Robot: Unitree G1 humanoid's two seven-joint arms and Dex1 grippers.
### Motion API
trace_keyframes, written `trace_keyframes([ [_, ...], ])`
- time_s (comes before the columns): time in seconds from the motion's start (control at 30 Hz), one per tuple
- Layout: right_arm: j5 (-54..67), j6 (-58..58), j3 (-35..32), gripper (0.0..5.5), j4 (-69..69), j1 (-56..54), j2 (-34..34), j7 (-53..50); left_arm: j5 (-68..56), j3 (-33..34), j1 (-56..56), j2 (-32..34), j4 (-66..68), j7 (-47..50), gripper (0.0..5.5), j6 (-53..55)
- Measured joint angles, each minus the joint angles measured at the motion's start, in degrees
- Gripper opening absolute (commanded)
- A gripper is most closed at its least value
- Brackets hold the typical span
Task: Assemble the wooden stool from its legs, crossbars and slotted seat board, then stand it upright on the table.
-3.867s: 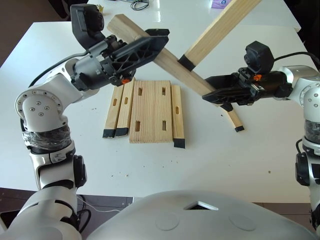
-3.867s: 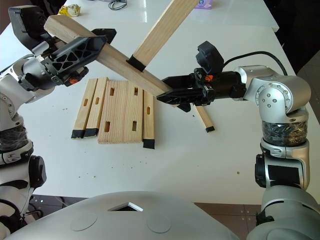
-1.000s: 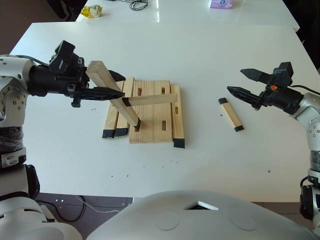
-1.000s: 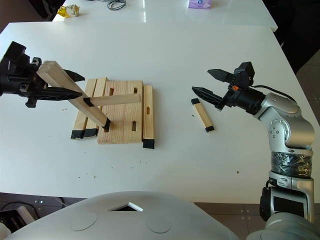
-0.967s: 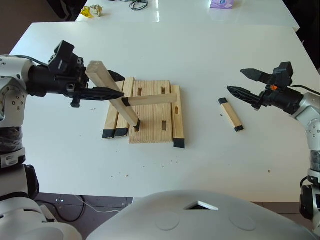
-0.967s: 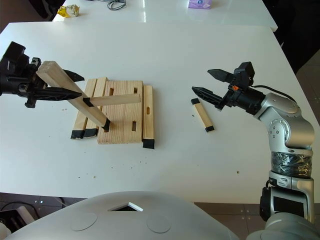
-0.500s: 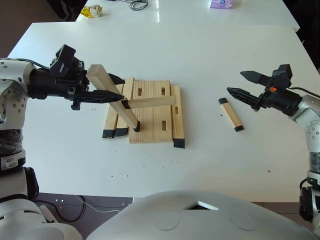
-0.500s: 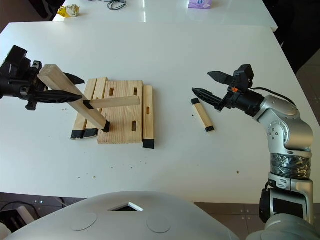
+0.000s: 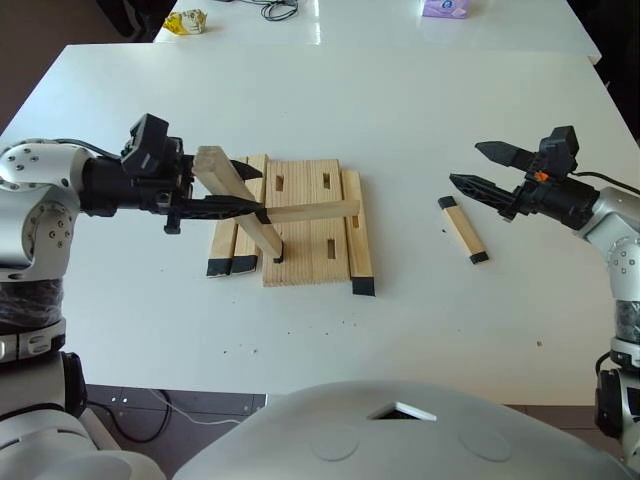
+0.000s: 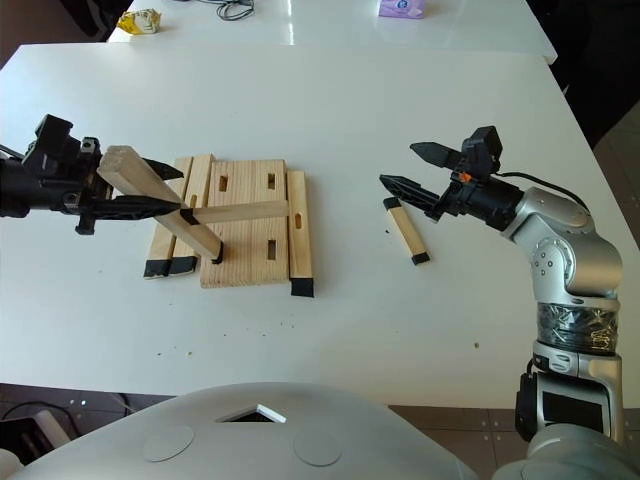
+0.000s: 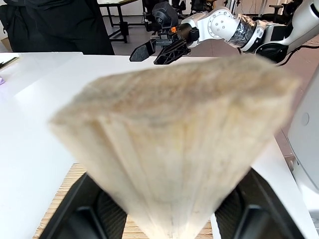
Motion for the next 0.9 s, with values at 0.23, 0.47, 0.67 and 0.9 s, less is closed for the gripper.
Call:
trace_keyframes([
  [0.23,-0.1,0.6,1.5,5.11,0.1,-0.2,0.0,0.8,-2.9,0.8,7.3,-4.1,-7.1,6.5,2.04,-1.0],
  [0.47,-0.1,1.0,1.6,5.11,0.2,-0.3,0.1,0.8,-0.6,0.4,14.0,-4.4,-12.6,10.6,2.04,-8.4],
  [0.67,-0.1,1.2,1.6,5.11,-0.1,0.1,0.3,0.4,1.0,-1.8,13.7,-2.3,-16.9,14.5,2.04,-7.8],
  [0.9,0.1,1.4,2.1,5.11,-3.0,3.3,3.6,-1.9,1.2,-5.2,8.1,2.8,-14.8,13.0,2.04,-5.2],
])
